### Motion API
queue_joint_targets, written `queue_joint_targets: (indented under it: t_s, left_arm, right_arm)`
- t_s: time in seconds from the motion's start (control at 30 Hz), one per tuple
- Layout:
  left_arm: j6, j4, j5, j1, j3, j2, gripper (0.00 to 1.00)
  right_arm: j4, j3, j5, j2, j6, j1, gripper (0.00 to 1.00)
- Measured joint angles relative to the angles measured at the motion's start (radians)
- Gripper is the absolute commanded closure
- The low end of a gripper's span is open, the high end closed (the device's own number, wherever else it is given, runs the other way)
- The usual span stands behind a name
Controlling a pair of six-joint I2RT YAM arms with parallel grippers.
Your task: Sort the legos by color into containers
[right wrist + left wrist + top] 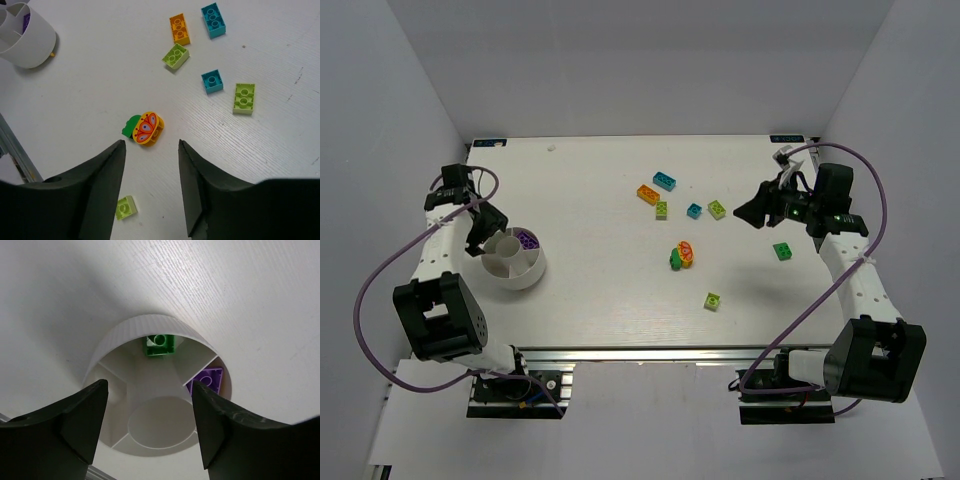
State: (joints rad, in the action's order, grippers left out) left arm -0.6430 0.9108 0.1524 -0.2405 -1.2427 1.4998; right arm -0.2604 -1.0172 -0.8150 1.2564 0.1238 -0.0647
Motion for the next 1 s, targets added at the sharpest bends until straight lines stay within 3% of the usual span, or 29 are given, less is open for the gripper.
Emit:
queue_joint_targets:
  t_s: [0.03, 0.1, 0.13, 0.17, 0.27, 0.37, 0.4, 0.43, 0.47, 0.5, 0.53, 0.6, 0.67, 0.83, 1.0]
  left_arm:
    - [0.000, 0.005, 0.000, 0.000, -0.009, 0.000, 0.26]
    - [-0.001, 0.012, 0.001, 0.000, -0.034, -0.002, 0.36]
    - [0.000, 0.009, -0.001, 0.000, -0.046, -0.008, 0.47]
    - [0.004, -0.001, -0.004, 0.000, -0.051, -0.021, 0.74]
    - [0.040, -0.054, -0.052, 0.003, -0.043, -0.108, 0.87]
    - [0.096, -0.185, -0.223, 0.008, 0.040, -0.275, 0.75]
    - [0.107, -0.233, -0.302, 0.011, 0.081, -0.333, 0.56]
    - [0.112, -0.300, -0.388, 0.014, 0.130, -0.385, 0.47]
    - [0.109, -0.373, -0.484, 0.019, 0.187, -0.425, 0.37]
    - [0.097, -0.441, -0.579, 0.030, 0.241, -0.455, 0.23]
    - [0.091, -0.498, -0.653, 0.042, 0.283, -0.465, 0.19]
    - [0.070, -0.591, -0.774, 0.078, 0.349, -0.454, 0.16]
    - [0.059, -0.644, -0.848, 0.117, 0.389, -0.430, 0.14]
    - [0.068, -0.726, -0.948, 0.215, 0.423, -0.424, 0.12]
    - [0.107, -0.793, -0.974, 0.274, 0.489, -0.426, 0.12]
  right_arm:
    - [-0.001, 0.000, -0.011, 0.000, 0.011, 0.000, 0.35]
    - [-0.010, 0.000, -0.040, 0.000, 0.047, -0.001, 0.28]
    - [-0.014, 0.001, -0.055, 0.000, 0.069, 0.000, 0.24]
    - [-0.021, 0.002, -0.069, 0.000, 0.090, 0.000, 0.23]
    - [-0.030, 0.020, -0.101, 0.000, 0.167, 0.001, 0.24]
    - [-0.048, 0.034, -0.097, 0.008, 0.224, 0.006, 0.36]
    - [-0.050, 0.034, -0.087, 0.014, 0.237, 0.010, 0.41]
    - [-0.053, 0.034, -0.072, 0.020, 0.252, 0.018, 0.46]
    - [-0.059, 0.034, -0.061, 0.028, 0.269, 0.025, 0.46]
    - [-0.068, 0.032, -0.049, 0.038, 0.293, 0.040, 0.38]
    - [-0.082, 0.031, -0.043, 0.048, 0.331, 0.058, 0.32]
    - [-0.125, 0.031, -0.036, 0.071, 0.441, 0.113, 0.17]
    - [-0.172, 0.032, -0.034, 0.090, 0.566, 0.165, 0.11]
    - [-0.268, 0.027, -0.008, 0.142, 0.888, 0.266, 0.11]
    - [-0.344, -0.051, 0.046, 0.262, 1.080, 0.306, 0.11]
